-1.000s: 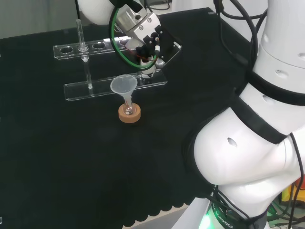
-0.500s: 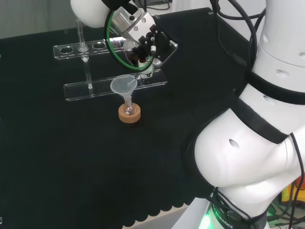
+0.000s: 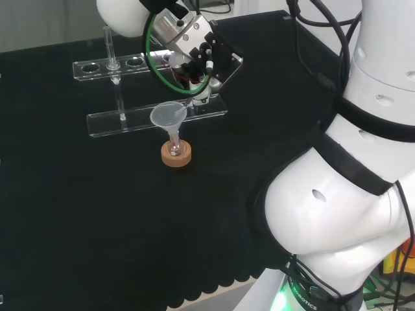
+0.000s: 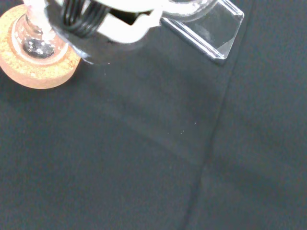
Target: Pour all the NaCl from the weighing funnel into the round-bottom flask.
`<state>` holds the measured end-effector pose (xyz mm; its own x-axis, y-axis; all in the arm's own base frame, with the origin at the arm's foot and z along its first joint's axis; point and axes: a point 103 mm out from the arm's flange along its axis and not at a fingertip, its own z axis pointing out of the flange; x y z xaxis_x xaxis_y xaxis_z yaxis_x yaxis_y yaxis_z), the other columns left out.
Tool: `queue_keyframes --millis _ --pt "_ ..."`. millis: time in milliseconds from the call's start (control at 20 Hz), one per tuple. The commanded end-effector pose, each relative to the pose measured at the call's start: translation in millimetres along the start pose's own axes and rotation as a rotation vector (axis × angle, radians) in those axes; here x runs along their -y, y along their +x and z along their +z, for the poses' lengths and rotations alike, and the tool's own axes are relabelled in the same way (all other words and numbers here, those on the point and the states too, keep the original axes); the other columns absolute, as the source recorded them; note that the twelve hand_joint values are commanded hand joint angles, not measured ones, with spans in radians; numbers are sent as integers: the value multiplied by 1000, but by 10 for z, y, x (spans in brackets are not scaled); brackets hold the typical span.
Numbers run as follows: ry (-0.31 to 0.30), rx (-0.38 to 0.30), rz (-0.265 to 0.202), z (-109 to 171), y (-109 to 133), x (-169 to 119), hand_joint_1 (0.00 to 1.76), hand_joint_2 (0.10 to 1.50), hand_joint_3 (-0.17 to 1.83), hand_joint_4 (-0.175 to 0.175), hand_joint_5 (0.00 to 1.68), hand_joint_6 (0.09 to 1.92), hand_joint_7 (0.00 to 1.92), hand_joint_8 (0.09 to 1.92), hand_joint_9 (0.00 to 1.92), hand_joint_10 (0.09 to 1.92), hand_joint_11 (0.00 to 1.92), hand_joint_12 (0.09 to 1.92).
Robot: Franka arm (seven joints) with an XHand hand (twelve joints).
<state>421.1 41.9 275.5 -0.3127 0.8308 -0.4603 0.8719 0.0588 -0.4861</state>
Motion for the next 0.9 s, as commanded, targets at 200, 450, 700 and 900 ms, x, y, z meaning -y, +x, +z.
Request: queue_keyframes --millis 200,450,700,900 --pt "-8 24 15 -48 8 -11 1071 753 638 175 1083 987 1133 699 1134 400 728 1128" --pt "0 47 19 -121 79 -46 1071 752 640 175 1083 989 1133 698 1134 401 730 1127" --pt "4 63 15 -134 84 -69 1071 751 643 175 1083 990 1133 698 1134 401 731 1127" --pt "8 74 20 -163 104 -69 1071 750 645 175 1082 991 1133 697 1133 401 731 1126"
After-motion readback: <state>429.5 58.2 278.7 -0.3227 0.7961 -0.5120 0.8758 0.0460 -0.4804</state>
